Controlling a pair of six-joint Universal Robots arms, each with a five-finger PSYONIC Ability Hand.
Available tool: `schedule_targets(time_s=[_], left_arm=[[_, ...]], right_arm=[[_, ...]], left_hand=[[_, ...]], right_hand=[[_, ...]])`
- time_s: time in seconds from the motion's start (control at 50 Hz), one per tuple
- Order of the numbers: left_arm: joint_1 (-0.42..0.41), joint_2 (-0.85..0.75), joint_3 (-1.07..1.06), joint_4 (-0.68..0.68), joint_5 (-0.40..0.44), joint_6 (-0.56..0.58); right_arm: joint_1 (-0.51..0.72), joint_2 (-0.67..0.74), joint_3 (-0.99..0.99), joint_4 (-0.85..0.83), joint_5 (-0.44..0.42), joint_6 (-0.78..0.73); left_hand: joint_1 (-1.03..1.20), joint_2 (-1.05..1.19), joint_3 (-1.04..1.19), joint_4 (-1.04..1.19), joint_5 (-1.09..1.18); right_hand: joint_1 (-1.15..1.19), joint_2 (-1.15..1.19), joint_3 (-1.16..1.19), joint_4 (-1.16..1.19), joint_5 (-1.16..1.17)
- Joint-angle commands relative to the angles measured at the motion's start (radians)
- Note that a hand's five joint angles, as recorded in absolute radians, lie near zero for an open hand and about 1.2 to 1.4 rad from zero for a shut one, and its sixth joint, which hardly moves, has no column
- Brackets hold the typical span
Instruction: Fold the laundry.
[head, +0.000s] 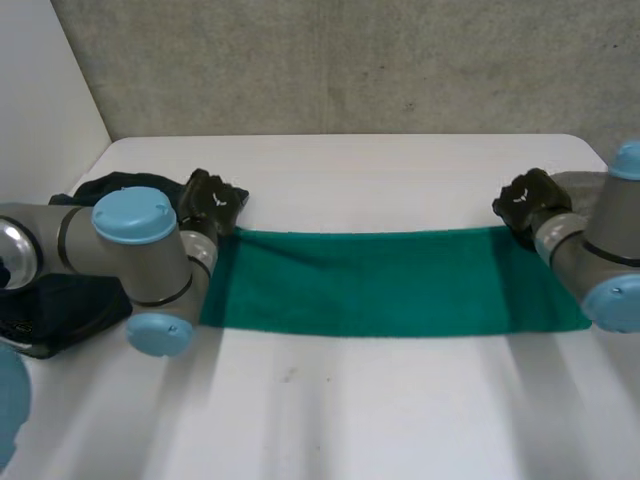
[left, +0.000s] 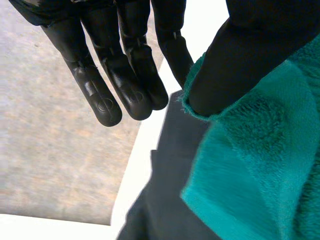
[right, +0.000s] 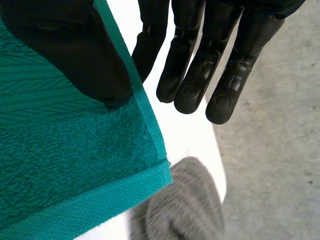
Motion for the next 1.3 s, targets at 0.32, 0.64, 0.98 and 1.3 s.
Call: schedule_targets(time_s=[0.32, 0.64, 0.98, 1.3], left_arm=[[-0.002, -0.129, 0.114, 0.185, -0.003, 0.096], [-0.017, 0.193, -0.203, 0.17, 0.005, -0.012], [0.024, 0.36, -0.466, 0.117, 0.043, -0.286], [0.027, 0.365, -0.505, 0.116, 0.045, -0.287]], right_arm=[[0.037, 0.294, -0.418, -0.127, 0.073, 0.068], [-0.043, -0.174, -0.033, 0.127, 0.011, 0.412], [-0.233, -0.197, 0.323, 0.115, -0.24, 0.412], [-0.246, -0.068, 0.296, -0.015, -0.203, 0.412]], left_hand=[[-0.965, -1.024, -1.019, -1.028, -0.993], [-0.965, -1.024, -1.019, -1.028, -0.993], [-0.965, -1.024, -1.019, -1.028, -0.993], [-0.965, -1.024, -1.019, -1.028, -0.993]], right_hand=[[-0.819, -1.007, -1.011, -1.016, -1.0], [-0.819, -1.007, -1.011, -1.016, -1.0], [-0.647, -0.835, -0.84, -0.845, -0.829], [0.403, 0.215, 0.211, 0.205, 0.221]])
